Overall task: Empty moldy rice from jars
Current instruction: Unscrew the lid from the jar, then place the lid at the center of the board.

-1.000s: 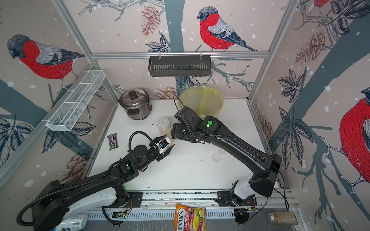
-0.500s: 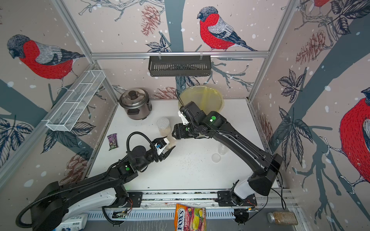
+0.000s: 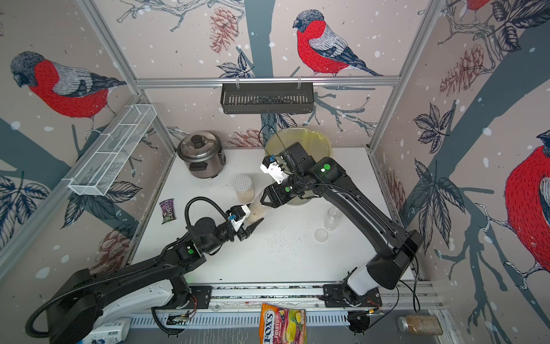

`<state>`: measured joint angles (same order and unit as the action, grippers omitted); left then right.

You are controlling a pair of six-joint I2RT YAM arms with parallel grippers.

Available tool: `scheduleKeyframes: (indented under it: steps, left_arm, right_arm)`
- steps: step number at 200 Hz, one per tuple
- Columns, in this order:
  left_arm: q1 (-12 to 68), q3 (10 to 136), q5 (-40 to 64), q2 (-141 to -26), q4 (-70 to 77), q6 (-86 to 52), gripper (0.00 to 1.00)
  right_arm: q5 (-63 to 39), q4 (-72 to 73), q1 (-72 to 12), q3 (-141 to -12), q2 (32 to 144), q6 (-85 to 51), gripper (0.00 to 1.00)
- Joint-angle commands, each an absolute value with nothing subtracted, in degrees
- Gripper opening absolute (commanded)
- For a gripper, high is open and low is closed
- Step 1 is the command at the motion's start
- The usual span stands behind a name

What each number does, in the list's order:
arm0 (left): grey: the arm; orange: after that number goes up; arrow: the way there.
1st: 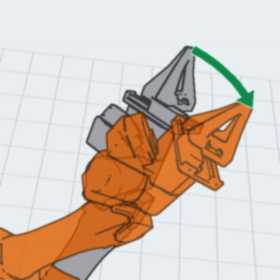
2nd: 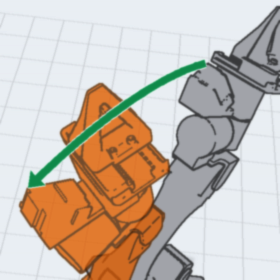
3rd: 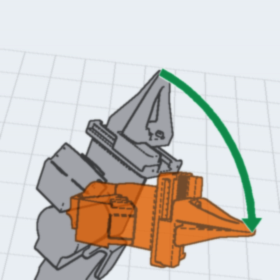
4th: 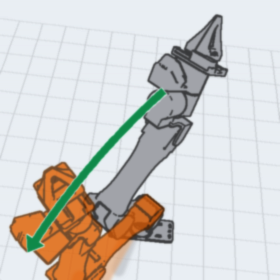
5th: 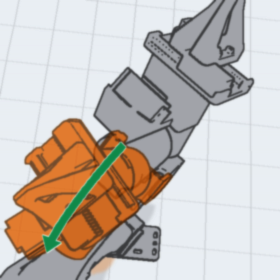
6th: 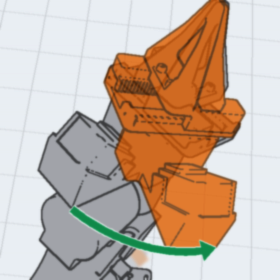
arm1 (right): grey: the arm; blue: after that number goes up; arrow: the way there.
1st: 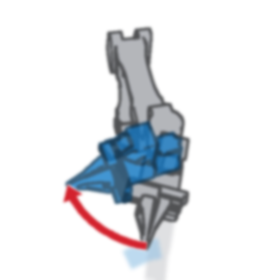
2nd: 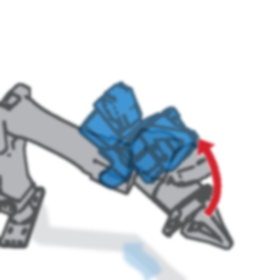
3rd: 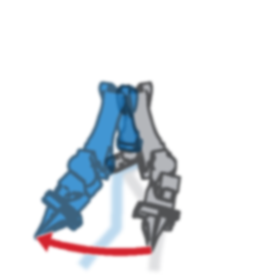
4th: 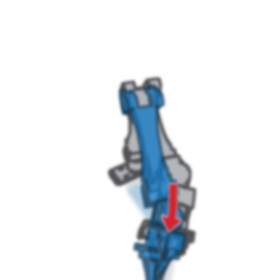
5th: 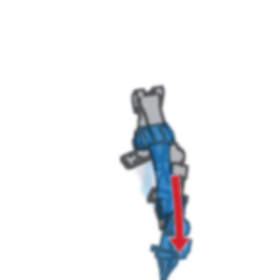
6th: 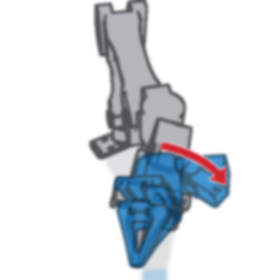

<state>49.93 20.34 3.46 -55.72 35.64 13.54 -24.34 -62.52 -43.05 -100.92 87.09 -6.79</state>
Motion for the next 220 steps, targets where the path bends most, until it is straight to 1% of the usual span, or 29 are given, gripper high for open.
scheduleKeyframes:
  steps: [1,24,39,60,74,86,107,119,149,154,173,194,220]
  left_arm:
    - [49.9,19.8,6.7,-55.7,32.2,14.5,0.0]
    - [49.9,19.9,6.6,-55.8,31.9,14.8,0.0]
    - [49.8,20.0,6.4,-56.1,32.0,14.8,0.0]
    - [49.8,19.9,6.4,-56.1,32.4,14.7,0.0]
    - [49.8,20.0,6.2,-56.1,32.4,14.7,0.0]
    - [49.9,19.9,5.9,-55.6,31.9,14.6,0.0]
    - [49.8,19.4,5.0,-54.1,31.3,14.4,0.0]
    - [49.8,19.1,4.4,-53.1,30.9,14.2,0.0]
    - [49.8,18.1,3.2,-50.3,31.1,12.7,0.0]
    - [49.9,17.9,2.9,-49.9,31.0,12.4,0.0]
    - [49.9,17.4,1.4,-48.9,31.1,11.2,0.0]
    - [49.9,17.2,0.4,-48.2,30.2,10.2,0.0]
    - [49.8,17.1,-0.7,-46.8,29.0,9.3,0.0]
  right_arm:
    - [-27.7,-58.4,-42.7,-101.8,87.2,0.8,0.3]
    - [-30.3,-58.1,-43.4,-100.9,87.0,2.0,0.28]
    - [-30.6,-57.2,-44.0,-100.0,86.2,3.1,0.25]
    - [-28.4,-57.0,-43.6,-99.7,86.4,1.2,0.25]
    - [-25.0,-57.3,-43.3,-99.7,86.0,-0.5,0.26]
    - [-22.7,-57.1,-42.9,-99.0,84.7,-2.0,0.28]
    - [-19.0,-55.4,-41.9,-95.7,80.9,-5.2,0.27]
    - [-16.9,-54.5,-41.1,-92.9,78.3,-7.6,0.26]
    - [-12.3,-52.4,-39.7,-85.2,72.0,-14.0,0.27]
    - [-11.3,-51.8,-39.5,-83.7,69.4,-15.2,0.27]
    - [-7.8,-49.8,-39.5,-77.5,65.0,-19.7,0.27]
    - [-3.9,-48.5,-40.0,-70.3,61.2,-25.1,0.27]
    - [-0.3,-43.8,-43.4,-60.0,58.6,-33.0,0.27]
